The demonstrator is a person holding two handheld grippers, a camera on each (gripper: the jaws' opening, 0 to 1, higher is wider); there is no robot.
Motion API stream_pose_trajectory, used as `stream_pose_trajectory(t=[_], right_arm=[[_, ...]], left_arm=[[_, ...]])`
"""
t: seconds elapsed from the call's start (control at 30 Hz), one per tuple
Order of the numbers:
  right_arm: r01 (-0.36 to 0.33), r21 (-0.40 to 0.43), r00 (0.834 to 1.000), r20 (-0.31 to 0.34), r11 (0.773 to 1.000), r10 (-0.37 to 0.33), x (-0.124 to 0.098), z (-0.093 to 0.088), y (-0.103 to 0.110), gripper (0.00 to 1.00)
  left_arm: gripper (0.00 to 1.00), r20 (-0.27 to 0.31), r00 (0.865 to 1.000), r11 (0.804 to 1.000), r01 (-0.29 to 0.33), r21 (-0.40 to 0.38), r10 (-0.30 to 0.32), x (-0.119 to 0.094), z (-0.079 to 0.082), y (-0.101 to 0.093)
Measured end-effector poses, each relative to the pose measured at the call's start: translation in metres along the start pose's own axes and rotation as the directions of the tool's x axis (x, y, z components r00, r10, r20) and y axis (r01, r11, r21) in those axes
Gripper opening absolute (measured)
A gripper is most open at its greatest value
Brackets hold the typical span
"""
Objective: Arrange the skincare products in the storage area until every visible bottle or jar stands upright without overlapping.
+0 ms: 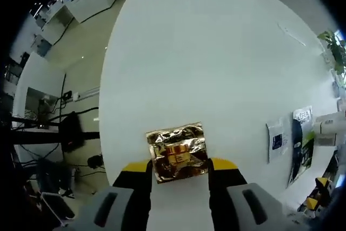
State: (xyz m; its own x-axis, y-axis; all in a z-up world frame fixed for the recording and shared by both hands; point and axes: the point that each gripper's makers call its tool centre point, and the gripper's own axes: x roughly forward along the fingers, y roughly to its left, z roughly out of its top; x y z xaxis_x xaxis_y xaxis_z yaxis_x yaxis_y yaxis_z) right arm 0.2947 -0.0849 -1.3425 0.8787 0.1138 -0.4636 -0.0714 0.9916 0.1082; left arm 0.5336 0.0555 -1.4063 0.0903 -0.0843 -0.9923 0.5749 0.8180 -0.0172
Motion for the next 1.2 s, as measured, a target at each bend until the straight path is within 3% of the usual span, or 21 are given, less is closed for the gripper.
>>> stream_pose_trajectory(t=[0.73,0.9,1.2], right_arm=[[0.001,0.0,1.0,0.0,1.0,-0.001,-0.004,0.0,-0.002,0.22],[-0.013,-0.008,1.0,-0.004,1.0,0.013,-0.002,0.0,0.001,0.22],[-0.032,-0.025,0.999,0.001,0.999,0.032,-0.002,0.003,0.005,0.22]], left_arm=[[0.39,0.006,1.0,1.0,-0.002,-0.017,0.002,-0.002,-0.002,-0.001],[0.38,0.031,1.0,1.0,0.002,-0.028,-0.001,-0.009,0.0,-0.001],[0.37,0.036,0.999,0.999,0.002,-0.035,-0.001,-0.014,-0.008,0.001]])
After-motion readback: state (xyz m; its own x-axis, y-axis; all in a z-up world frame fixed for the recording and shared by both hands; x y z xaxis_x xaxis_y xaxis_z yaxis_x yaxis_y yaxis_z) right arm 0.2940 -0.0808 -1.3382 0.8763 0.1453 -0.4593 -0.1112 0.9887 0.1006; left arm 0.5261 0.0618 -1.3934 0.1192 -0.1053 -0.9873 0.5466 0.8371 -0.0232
